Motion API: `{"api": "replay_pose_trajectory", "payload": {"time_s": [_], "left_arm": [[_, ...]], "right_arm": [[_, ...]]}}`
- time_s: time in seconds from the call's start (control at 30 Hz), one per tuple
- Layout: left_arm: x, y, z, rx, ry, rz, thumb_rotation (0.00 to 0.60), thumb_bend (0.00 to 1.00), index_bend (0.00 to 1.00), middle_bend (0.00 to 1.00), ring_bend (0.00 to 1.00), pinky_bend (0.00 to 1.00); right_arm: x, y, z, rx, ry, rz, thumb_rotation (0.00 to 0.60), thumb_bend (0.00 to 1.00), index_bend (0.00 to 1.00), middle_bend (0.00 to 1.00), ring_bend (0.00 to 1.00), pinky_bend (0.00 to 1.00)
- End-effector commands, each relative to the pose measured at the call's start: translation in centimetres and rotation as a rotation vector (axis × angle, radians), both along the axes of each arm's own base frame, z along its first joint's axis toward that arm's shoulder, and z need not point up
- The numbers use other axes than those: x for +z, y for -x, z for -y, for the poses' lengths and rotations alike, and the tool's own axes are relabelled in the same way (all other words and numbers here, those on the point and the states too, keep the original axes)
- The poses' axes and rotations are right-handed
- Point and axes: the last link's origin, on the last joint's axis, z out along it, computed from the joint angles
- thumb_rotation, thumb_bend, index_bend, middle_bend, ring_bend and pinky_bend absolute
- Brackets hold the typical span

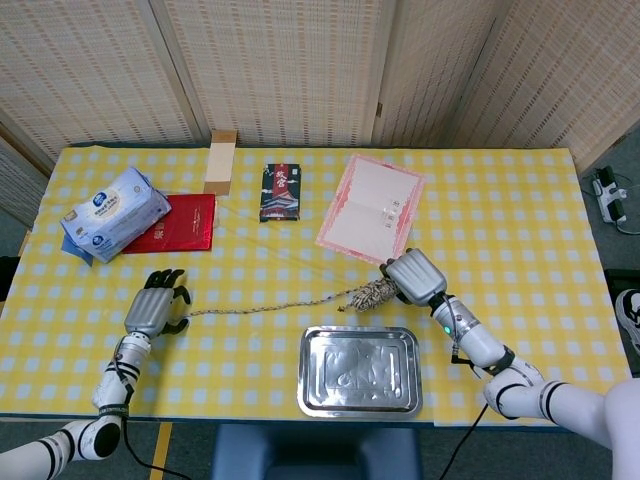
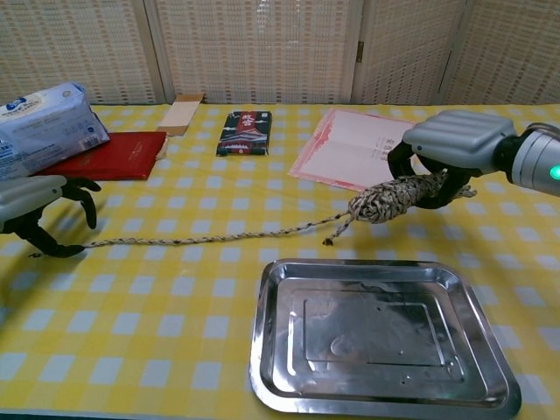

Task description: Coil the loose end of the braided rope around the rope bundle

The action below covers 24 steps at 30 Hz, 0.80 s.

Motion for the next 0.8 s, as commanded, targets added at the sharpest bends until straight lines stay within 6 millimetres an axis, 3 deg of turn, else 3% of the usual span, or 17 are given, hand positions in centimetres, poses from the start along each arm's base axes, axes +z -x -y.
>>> {"api": "replay_pose_trajectory", "payload": {"time_s": [0.03, 0.8], "left_arm": [[-0.36, 0.12, -0.12, 0.012, 0.006, 0.001, 0.600, 0.37, 0.49, 0.13, 0.06, 0.02], [-1.14, 0.17, -0.05, 0.022, 0.019, 0.002, 0.600, 0.43, 0.55, 0.13, 0.05, 0.02]], "right_arm": [[0.06, 0.05, 0.01, -0.002, 0.001, 0.001, 0.600, 0.57, 0.75, 0.56, 0.64, 0.51], [-0.04, 0.65, 0.11, -0.019, 0.003, -0.001, 0.600, 0.57, 0.75, 0.56, 0.65, 0.51]]}}
